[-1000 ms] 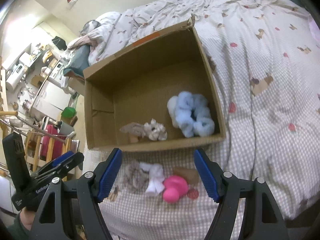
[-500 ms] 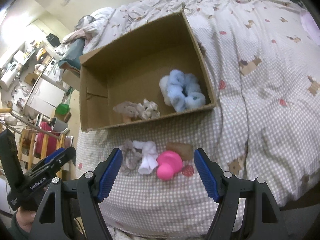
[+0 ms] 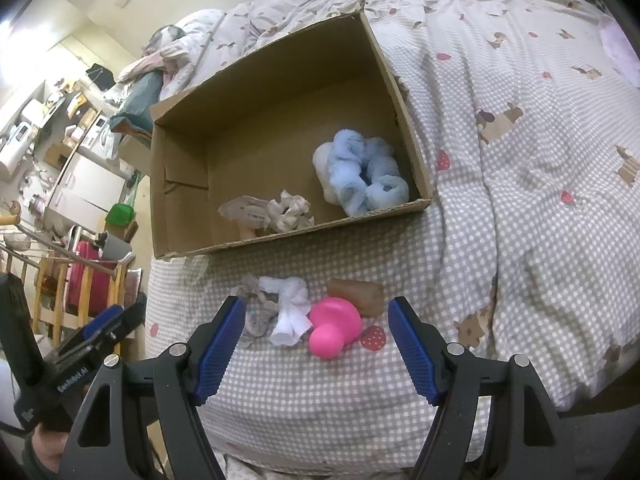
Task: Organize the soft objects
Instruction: 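Withdraw both tools from the box back over the remaining items, then lower the left gripper onto the beige scrunchie to grasp it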
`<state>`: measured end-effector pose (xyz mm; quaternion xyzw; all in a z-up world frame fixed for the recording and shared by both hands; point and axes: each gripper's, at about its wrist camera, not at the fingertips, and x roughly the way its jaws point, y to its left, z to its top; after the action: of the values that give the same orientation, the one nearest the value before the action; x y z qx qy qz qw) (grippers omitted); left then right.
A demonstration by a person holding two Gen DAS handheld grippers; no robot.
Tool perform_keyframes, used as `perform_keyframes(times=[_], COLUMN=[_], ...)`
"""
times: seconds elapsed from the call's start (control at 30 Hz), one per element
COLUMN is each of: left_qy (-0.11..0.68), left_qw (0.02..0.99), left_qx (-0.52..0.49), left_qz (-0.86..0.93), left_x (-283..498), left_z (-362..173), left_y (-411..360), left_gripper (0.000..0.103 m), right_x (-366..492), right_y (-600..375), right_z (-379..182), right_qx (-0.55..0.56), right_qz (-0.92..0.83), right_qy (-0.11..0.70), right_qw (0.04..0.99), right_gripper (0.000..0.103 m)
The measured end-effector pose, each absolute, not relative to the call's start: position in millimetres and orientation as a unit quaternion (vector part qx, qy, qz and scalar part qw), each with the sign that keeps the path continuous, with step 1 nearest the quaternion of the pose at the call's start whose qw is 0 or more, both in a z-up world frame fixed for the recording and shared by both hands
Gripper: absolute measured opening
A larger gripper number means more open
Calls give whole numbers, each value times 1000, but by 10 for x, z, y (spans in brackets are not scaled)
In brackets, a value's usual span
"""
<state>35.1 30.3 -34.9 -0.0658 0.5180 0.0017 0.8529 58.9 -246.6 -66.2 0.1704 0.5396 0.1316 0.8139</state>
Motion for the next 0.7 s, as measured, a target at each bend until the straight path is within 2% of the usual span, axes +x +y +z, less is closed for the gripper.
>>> perform_keyframes(times=[0.17, 0.3, 0.43, 0.7], left_qy=[511, 535, 543, 566], left_qw=[858, 838, 836, 820], left_qx=[-50, -107, -78, -84], left_qz=[12, 1, 4, -9], left_x=[369, 396, 523, 770], left_z=[-255, -227, -346, -515], left_y=[246, 225, 130, 81], left_gripper=[69, 69, 69, 69], right_x=[615, 572, 549, 514], right_y=[-2451, -2525, -2610, -2794], right_z=[-623, -622, -644, -721], right_qx=[171, 195, 203, 240], right_qz=[138, 142, 134, 114], right_qy=[534, 535, 536, 547], right_qw=[817, 810, 808, 794], right_gripper=[78, 78, 78, 78])
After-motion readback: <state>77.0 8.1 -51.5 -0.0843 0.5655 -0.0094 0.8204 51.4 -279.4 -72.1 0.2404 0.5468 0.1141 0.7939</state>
